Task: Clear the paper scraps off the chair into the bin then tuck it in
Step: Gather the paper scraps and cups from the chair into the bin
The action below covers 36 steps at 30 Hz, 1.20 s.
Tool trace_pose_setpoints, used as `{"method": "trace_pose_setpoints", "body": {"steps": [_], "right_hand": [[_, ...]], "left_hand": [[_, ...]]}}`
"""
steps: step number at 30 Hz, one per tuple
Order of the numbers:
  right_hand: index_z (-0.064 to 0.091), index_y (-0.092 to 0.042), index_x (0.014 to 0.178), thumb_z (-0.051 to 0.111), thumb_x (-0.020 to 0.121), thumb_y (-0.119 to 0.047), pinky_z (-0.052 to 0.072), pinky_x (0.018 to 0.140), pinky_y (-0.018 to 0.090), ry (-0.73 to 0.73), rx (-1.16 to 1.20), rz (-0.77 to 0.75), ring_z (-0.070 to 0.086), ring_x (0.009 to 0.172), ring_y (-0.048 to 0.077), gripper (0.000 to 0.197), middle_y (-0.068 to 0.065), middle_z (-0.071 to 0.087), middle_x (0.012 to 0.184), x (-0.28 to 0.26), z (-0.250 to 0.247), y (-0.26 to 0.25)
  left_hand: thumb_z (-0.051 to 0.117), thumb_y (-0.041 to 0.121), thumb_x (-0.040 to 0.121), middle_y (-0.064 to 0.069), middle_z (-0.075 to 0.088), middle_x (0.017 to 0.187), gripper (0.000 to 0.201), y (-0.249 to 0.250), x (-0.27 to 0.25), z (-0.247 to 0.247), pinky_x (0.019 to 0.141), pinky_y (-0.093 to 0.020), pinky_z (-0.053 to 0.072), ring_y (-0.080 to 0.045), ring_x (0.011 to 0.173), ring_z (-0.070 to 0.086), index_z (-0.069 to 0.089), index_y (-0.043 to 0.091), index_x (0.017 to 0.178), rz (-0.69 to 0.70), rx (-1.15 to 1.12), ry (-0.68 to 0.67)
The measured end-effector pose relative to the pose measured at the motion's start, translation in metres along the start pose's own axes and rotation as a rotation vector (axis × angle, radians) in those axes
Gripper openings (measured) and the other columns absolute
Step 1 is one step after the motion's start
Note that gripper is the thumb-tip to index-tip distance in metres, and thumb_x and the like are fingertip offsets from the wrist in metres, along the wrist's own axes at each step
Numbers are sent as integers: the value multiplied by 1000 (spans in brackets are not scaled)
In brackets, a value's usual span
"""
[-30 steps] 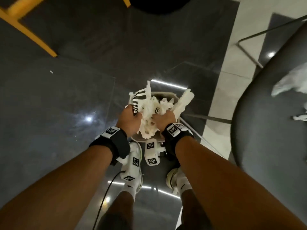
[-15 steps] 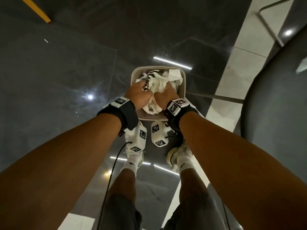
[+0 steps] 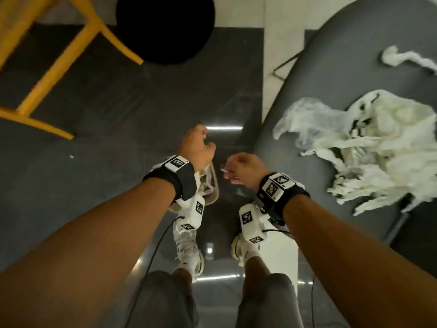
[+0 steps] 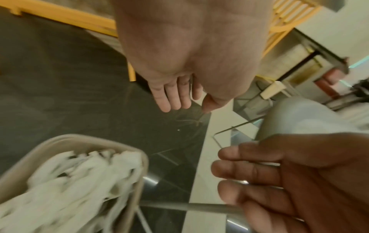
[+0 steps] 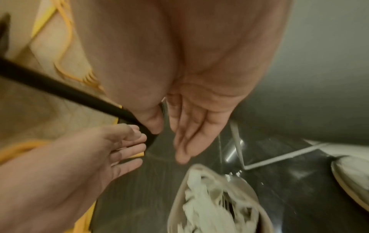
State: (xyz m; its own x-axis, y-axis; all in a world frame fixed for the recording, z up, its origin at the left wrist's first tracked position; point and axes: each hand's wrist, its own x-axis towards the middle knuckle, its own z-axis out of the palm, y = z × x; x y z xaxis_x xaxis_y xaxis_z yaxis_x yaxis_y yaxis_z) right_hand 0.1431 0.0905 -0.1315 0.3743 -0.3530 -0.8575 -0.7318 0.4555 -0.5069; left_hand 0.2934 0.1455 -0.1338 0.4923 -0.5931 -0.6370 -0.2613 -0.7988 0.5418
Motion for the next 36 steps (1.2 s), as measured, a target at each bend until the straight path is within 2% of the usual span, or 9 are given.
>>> {"method": "trace_pose_setpoints", "body": {"steps": [6, 10, 14, 18, 21, 23, 28, 32, 36], "right_hand": [[70, -12, 81, 58, 88, -15, 49, 64, 24, 161, -12, -125, 66, 66, 14, 15, 4, 72, 74, -49, -141, -28], [72, -9, 79, 55, 90, -24, 51, 58, 27, 173, -301, -76, 65, 60, 13, 26, 5, 75, 74, -78, -240, -17], [66, -18, 71, 56, 89, -28, 50, 67, 30, 348, -422, -166, 62, 65, 15, 23, 0, 70, 73, -78, -320, -11], [65, -16, 91, 52, 89, -24, 43, 78, 25, 701, -436, -292, 62, 90, 23, 16, 3, 67, 98, -39, -374, -24], [73, -20, 105, 48, 87, -18, 40, 104, 30, 724, -612, -296, 51, 122, 34, 31, 9, 48, 140, -1, -394, -25], [75, -28, 105, 51, 84, -19, 35, 113, 43, 701, -716, -243, 38, 134, 39, 33, 4, 38, 153, 16, -398, -22], [70, -24, 111, 53, 80, -27, 37, 110, 45, 691, -752, -249, 40, 130, 37, 35, 1, 42, 146, 19, -399, -21], [65, -16, 114, 50, 82, -37, 37, 102, 46, 678, -838, -234, 45, 124, 37, 41, 7, 58, 127, 4, -394, -30], [70, -22, 102, 55, 84, -56, 41, 101, 44, 545, -811, -347, 57, 111, 31, 41, 5, 67, 112, -18, -378, -45]], "left_hand": [[67, 21, 76, -3, 32, 152, 84, 156, 6, 56, 115, -41, 38, -27, 139, 39, 32, 34, 151, 464, 208, -181], [72, 37, 73, 8, 3, 166, 93, 203, 7, 115, 121, -53, 20, -31, 151, 14, 23, 50, 151, 504, 447, -347], [74, 53, 66, 8, 9, 163, 90, 209, 4, 162, 116, -49, 19, -29, 146, 14, 34, 46, 146, 584, 624, -280], [76, 63, 60, 3, 18, 157, 100, 216, 3, 180, 115, -46, 24, -31, 140, 22, 33, 37, 146, 533, 524, -159], [76, 63, 58, 3, 13, 158, 114, 222, 5, 187, 116, -49, 26, -31, 139, 23, 17, 41, 153, 557, 528, -161], [76, 56, 64, 3, 11, 160, 108, 226, 7, 192, 114, -47, 28, -30, 137, 23, 15, 46, 152, 607, 600, -178], [60, 3, 82, -3, 51, 129, 41, 233, 21, 195, 96, -39, 44, -29, 115, 44, 64, 23, 118, 640, 467, -183], [48, -4, 81, -6, 63, 94, 26, 239, 23, 178, 75, -38, 49, -31, 88, 59, 64, 16, 87, 484, 276, -84], [42, -4, 80, -9, 69, 76, 28, 239, 16, 147, 64, -38, 54, -30, 71, 63, 63, 15, 79, 416, 150, 18]]}}
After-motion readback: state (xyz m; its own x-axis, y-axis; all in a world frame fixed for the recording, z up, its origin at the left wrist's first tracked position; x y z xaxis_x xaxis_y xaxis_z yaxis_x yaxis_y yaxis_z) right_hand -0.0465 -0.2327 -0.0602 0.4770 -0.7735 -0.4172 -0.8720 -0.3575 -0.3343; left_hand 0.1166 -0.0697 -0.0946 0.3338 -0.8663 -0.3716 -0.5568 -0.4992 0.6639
